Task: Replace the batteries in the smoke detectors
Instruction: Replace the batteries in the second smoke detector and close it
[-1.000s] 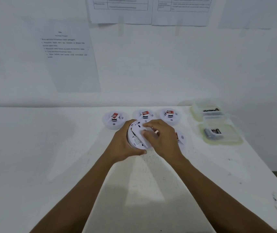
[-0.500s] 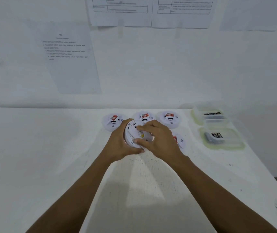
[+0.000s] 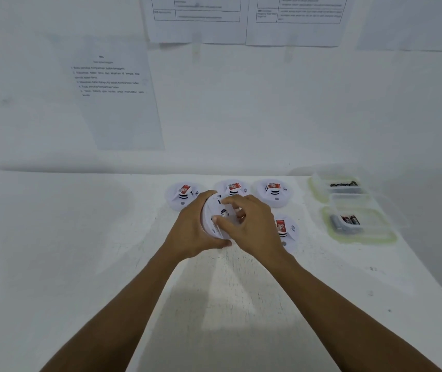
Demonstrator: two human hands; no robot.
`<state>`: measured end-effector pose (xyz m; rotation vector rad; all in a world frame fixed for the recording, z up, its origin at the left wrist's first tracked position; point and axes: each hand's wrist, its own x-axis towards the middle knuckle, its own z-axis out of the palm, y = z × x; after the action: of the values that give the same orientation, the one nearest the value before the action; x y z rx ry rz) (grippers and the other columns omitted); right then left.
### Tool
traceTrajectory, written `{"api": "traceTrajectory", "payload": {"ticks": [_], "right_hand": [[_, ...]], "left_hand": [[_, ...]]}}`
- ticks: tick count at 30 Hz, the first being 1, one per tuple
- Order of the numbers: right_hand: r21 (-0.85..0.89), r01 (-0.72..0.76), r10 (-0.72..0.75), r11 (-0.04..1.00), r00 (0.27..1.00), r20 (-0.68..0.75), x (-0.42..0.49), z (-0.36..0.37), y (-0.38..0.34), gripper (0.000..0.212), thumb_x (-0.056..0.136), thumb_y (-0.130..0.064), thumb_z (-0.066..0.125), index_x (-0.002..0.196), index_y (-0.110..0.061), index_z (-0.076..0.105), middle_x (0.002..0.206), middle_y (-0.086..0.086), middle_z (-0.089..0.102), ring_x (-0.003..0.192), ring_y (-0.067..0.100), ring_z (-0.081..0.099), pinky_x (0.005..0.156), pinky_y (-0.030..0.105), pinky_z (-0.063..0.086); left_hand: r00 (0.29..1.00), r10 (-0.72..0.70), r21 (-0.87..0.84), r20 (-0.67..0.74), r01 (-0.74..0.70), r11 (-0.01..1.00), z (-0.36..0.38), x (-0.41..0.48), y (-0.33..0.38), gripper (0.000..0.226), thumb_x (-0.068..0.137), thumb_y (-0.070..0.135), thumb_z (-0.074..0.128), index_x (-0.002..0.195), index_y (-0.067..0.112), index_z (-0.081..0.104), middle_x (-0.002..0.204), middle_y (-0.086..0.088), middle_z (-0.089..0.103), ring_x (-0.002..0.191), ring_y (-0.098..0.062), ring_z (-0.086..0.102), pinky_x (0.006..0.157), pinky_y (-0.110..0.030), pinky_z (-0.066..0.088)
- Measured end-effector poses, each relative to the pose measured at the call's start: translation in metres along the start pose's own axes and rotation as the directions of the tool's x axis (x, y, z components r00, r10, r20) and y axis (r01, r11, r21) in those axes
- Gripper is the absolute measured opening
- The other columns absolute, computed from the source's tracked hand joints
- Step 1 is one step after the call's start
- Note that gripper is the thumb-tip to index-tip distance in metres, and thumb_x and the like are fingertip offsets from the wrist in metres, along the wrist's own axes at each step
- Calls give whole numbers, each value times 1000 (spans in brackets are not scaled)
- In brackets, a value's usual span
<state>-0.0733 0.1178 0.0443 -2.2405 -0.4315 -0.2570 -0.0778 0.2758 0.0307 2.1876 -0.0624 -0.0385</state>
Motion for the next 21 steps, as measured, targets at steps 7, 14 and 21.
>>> {"api": "traceTrajectory", "payload": {"ticks": [7,14,21], "right_hand": [[143,-75,71,987,997,34,4,-5,-6,36,80,-40,77,111,-23,72,113,-6,71,90,8,67,85,33,58],[119,-55,33,991,984,174,3,-9,-14,66,72,-44,82,130,-26,58,122,-6,67,102,10,66,87,31,58],[443,-185,129,877,980,154,14,-23,0,36,80,-12,66,110,-27,55,79,6,75,76,28,72,63,39,57]], "left_hand": [[981,181,120,-66,-173,978,1,-2,1,103,54,85,56,133,20,46,128,11,48,117,-1,44,115,-21,26],[963,189,-30,-192,-198,980,-3,-7,3,92,44,52,81,122,27,37,110,30,43,101,15,49,78,-1,39],[976,154,-199,-156,-184,963,-11,-12,-8,73,69,34,86,129,30,46,125,14,54,113,-14,58,83,-22,56]]}}
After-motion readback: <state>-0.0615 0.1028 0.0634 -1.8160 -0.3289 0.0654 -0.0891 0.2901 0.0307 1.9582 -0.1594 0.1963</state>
